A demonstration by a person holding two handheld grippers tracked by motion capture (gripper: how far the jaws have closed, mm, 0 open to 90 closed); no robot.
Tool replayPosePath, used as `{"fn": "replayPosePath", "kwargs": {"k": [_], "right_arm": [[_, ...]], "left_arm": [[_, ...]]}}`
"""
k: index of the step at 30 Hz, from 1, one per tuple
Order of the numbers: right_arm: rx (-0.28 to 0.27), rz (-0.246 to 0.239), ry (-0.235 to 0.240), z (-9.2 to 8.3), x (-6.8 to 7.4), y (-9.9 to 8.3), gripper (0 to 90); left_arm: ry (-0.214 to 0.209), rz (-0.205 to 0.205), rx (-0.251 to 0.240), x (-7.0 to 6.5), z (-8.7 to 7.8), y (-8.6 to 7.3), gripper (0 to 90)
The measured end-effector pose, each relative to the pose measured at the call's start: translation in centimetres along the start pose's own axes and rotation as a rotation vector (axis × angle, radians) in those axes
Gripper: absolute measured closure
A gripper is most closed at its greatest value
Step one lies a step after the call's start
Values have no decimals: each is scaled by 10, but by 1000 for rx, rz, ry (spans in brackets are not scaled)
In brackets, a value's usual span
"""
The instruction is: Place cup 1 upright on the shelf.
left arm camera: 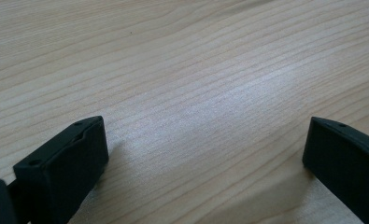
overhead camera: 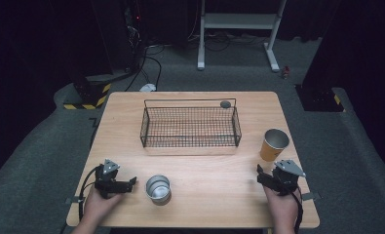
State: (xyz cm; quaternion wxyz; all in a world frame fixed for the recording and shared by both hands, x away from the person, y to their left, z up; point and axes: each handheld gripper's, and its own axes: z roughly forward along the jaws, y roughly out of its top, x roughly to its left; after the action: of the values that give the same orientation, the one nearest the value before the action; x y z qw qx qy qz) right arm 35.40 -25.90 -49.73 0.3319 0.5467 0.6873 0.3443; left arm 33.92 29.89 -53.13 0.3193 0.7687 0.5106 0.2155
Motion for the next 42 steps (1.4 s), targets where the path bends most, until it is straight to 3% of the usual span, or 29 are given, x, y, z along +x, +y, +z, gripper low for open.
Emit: {"fn": "replayPosePath", "kwargs": {"k": [10, 22, 25, 42], "right_arm": [[-45, 19, -16, 11, -14, 9, 92], [-29, 49, -28, 28, -29, 26, 91], [-32, 62, -7, 34, -34, 27, 91], [-87, 82, 26, 47, -33, 43, 98]], "left_arm": [[-4, 7, 0, 1, 0, 0, 2], [-2, 5, 0, 0, 1, 1, 4], [-1, 5, -1, 0, 1, 1, 4], [3, 1, -4, -1, 0, 0, 11]]}}
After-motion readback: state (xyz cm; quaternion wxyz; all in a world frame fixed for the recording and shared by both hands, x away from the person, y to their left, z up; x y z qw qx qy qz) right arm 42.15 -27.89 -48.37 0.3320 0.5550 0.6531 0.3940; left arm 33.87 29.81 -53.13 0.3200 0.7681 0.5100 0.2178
